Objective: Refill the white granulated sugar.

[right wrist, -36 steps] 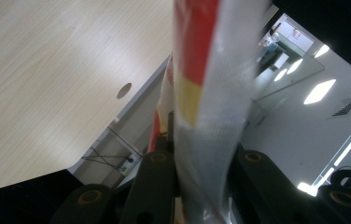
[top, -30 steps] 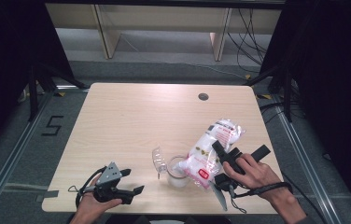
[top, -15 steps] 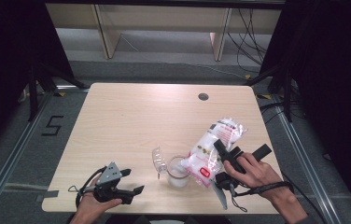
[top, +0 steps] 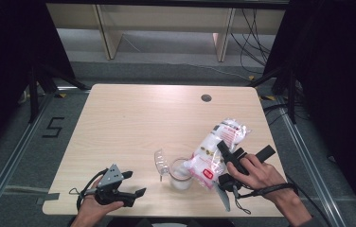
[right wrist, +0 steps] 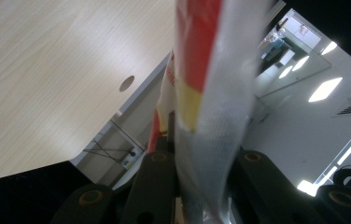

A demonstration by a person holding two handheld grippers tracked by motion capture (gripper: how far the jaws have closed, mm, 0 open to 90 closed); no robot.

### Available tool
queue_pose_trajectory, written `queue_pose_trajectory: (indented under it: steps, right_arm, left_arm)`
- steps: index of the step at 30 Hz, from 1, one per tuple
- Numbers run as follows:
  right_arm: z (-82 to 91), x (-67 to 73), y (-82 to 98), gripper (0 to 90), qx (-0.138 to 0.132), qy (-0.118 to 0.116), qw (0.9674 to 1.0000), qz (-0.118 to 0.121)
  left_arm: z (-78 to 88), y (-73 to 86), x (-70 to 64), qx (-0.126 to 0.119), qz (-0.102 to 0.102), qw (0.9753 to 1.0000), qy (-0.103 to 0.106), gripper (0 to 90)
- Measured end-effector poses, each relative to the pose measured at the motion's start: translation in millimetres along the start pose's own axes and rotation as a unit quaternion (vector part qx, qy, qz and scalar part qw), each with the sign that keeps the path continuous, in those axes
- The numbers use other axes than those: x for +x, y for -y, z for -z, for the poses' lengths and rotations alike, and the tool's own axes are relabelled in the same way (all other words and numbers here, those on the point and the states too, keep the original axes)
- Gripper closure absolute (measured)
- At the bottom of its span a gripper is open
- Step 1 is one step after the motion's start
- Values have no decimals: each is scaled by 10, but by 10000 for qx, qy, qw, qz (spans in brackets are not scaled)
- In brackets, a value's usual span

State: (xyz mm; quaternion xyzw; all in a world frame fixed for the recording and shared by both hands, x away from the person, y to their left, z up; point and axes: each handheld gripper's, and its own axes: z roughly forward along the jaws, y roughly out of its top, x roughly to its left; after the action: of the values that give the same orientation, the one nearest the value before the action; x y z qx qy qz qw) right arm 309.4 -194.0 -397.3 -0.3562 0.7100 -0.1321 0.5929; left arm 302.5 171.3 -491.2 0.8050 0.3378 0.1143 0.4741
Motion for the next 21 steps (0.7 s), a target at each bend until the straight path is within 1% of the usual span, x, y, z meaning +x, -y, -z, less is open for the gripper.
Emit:
queue_pose_trajectory:
  steps: [5, 9, 10, 11, 14, 16, 17, 19, 21]
  right_arm:
    - [-3, -9, -2, 824, -6, -4, 10000, 32]
    - [-4, -4, 1, 828, -8, -9, 10000, 14]
    - [-3, -4, 2, 828, -6, -17, 10000, 11]
    - [-3, -4, 2, 828, -6, -17, 10000, 11]
    - [-2, 0, 10, 832, -19, -64, 10000, -8]
    - [2, -3, 16, 835, -5, -58, 10000, 15]
    - [2, 1, 20, 836, -6, -41, 10000, -22]
    - [2, 4, 25, 839, 12, -3, 10000, -30]
    - [-1, 6, 28, 840, 6, -52, 10000, -46]
  left_arm:
    - [1, 0, 0, 0, -1, 10000, 1, 198]
    - [1, -1, 1, -2, 1, 10000, 2, 198]
    - [6, -1, 7, 30, -35, 10000, -3, 198]
    - [1, 0, 1, -1, -3, 10000, 3, 198]
    - [-1, 1, -1, 4, -9, 10000, -22, 198]
    - [-1, -1, 2, 11, -18, 10000, 9, 199]
    - [3, -2, 5, 26, -40, 10000, -4, 199]
    - [-1, 0, 1, -2, -7, 10000, 1, 199]
    - [-1, 0, 2, 3, -4, 10000, 2, 198]
